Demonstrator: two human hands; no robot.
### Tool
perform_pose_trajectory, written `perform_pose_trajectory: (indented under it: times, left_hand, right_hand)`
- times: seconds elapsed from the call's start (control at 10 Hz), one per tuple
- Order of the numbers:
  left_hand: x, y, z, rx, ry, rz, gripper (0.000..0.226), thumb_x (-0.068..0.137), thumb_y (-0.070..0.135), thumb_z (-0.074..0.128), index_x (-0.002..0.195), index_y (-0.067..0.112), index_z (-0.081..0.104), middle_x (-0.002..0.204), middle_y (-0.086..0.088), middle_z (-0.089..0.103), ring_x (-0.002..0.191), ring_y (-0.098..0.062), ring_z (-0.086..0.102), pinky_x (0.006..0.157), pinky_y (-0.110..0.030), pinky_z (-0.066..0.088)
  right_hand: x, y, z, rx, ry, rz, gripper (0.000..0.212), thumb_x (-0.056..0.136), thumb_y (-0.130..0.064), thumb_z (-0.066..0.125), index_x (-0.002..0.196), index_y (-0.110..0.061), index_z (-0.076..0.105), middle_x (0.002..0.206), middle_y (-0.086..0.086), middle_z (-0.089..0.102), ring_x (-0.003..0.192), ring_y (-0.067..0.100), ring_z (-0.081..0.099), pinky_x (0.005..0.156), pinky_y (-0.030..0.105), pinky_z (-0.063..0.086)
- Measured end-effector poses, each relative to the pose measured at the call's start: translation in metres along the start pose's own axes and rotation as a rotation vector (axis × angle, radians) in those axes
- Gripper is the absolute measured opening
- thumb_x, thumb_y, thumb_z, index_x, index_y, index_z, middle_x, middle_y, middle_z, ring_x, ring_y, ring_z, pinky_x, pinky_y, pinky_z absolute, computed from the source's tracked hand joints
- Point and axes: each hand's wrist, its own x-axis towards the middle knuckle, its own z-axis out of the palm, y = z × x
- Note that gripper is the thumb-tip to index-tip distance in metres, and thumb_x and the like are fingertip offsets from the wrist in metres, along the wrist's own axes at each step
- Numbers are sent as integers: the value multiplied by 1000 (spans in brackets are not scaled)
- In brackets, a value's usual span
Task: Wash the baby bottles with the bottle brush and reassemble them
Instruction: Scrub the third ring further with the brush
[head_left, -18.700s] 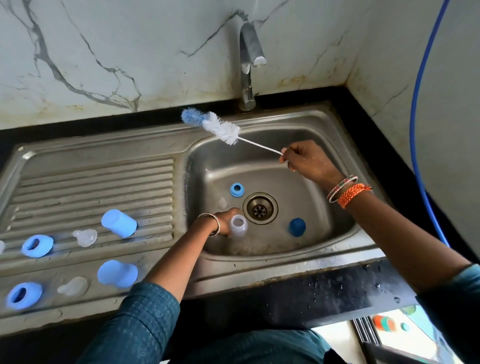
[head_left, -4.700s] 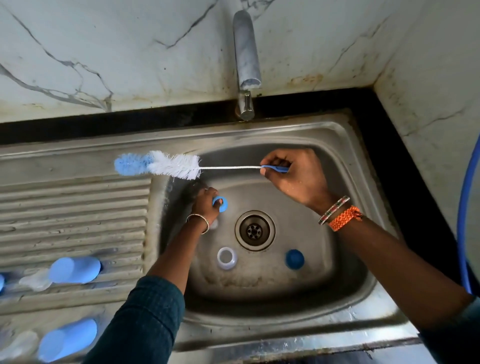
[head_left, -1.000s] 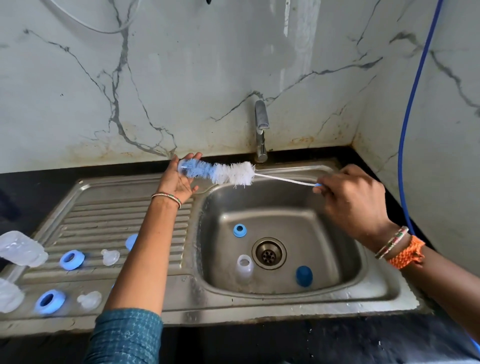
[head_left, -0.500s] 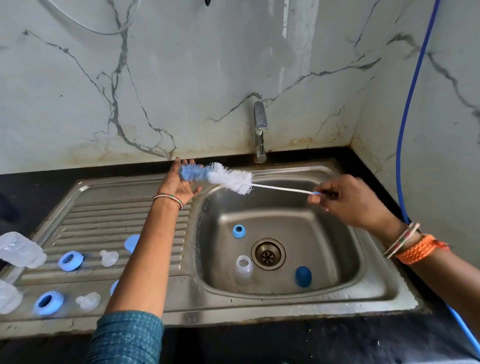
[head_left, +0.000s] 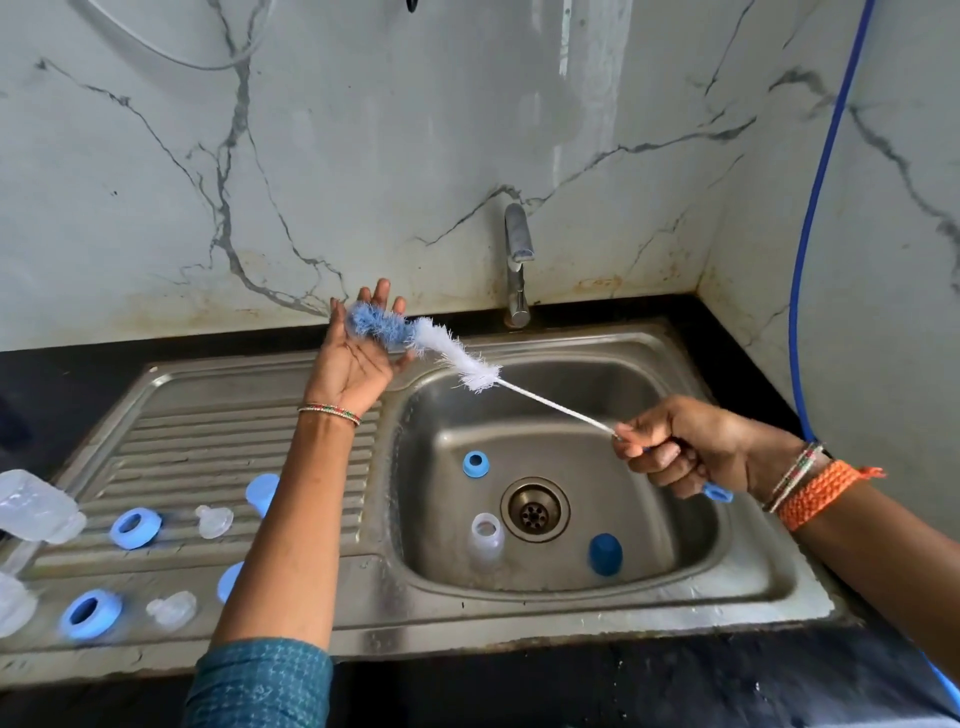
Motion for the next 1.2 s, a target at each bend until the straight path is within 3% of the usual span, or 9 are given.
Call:
perform_pose_trajectory:
  times: [0.1, 0.3, 0.4, 0.5, 0.6, 0.8, 1.0, 1.1, 1.2]
  left_hand:
    - [2, 1, 0, -21, 57, 30, 26, 84, 47, 46, 80, 29, 65, 110, 15, 67, 117, -13, 57, 91, -44, 44]
    - [0, -8, 1, 183, 360, -87, 30, 91, 57, 43, 90, 31, 58, 144, -4, 37, 137, -21, 27, 101, -47, 32]
    - [-5, -7, -1, 247, 250, -60, 29, 60, 52, 79, 73, 33, 63, 126, 8, 57, 124, -16, 42, 90, -42, 33]
    - [-2, -6, -16, 131, 56, 7, 35, 47, 43, 89, 73, 31, 68, 101, 15, 69, 111, -13, 59, 90, -45, 42]
    - [-7, -15, -15, -57, -23, 76, 10, 75, 35, 63, 78, 26, 66, 91, 14, 69, 115, -19, 61, 97, -53, 37]
    - [-11, -14, -18, -143, 276, 55, 28, 81, 44, 58, 63, 23, 56, 67, 10, 59, 84, -19, 67, 91, -49, 45]
    - [-8, -9, -16, 47, 438, -187, 18, 89, 30, 53, 74, 26, 60, 77, 13, 72, 102, -18, 61, 100, -38, 35]
    - [-11, -7, -11, -44, 309, -119, 15, 78, 23, 56, 72, 20, 70, 85, 7, 73, 91, -20, 66, 92, -42, 43]
    - [-14, -6, -3, -140, 187, -14, 23, 76, 28, 52, 67, 22, 72, 86, 9, 72, 103, -22, 64, 94, -44, 41]
  right_hand:
    - [13, 6, 1, -255, 180, -118, 29, 99, -22, 45, 74, -11, 57, 52, -3, 38, 36, 5, 29, 36, 17, 24]
    - [14, 10, 3, -1339, 1205, -818, 11, 91, -21, 62, 89, -12, 67, 84, 6, 66, 72, 31, 64, 56, 29, 43]
    - [8, 9, 6, -1382, 1266, -885, 14, 89, -19, 59, 82, -14, 70, 75, 4, 65, 68, 29, 63, 54, 26, 40]
    - [-5, -3, 7, -787, 573, -310, 24, 92, -25, 58, 75, -12, 69, 56, 1, 54, 46, 15, 49, 46, 21, 33]
    - [-4, -2, -2, -156, -173, 36, 31, 90, -20, 50, 62, -11, 62, 44, -7, 35, 32, 1, 26, 32, 14, 19]
    - [10, 8, 1, -843, 443, -417, 14, 96, -29, 56, 88, -20, 64, 60, -7, 57, 49, 6, 52, 51, 24, 43]
    - [-3, 13, 17, -1583, 1164, -1165, 10, 84, -21, 63, 87, -16, 72, 73, 0, 67, 67, 28, 63, 56, 31, 46]
    - [-1, 9, 21, -1182, 1091, -852, 7, 83, -21, 67, 78, -18, 71, 62, -2, 63, 57, 22, 59, 51, 24, 38]
    - [9, 15, 14, -338, 318, -120, 27, 92, -24, 50, 70, -11, 60, 44, -8, 39, 33, 4, 30, 34, 16, 22]
